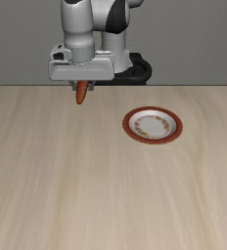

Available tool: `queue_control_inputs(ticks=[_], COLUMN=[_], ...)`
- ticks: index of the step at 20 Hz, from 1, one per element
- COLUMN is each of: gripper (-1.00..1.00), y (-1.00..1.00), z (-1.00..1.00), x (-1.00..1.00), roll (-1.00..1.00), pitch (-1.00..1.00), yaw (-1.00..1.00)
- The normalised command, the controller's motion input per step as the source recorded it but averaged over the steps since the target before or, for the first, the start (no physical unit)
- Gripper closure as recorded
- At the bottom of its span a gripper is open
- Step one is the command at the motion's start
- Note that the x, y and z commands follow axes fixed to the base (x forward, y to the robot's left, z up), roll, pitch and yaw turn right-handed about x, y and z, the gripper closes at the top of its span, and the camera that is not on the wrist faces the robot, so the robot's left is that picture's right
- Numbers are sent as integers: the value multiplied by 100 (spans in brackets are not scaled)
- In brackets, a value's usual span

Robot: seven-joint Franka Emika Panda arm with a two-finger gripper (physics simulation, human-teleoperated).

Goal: Pick the carrot on the table and place it on the plate

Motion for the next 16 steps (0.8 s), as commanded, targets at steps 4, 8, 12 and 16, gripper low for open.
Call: queue_control_inputs(ticks=[4, 8, 12, 16], gripper=[100, 100, 100, 100], y=[100, 100, 100, 100], z=[0, 0, 0, 0], x=[0, 0, 0, 0], roll=[0, 0, 0, 0], pitch=[0, 0, 0, 0], yaw=[0, 0, 0, 0])
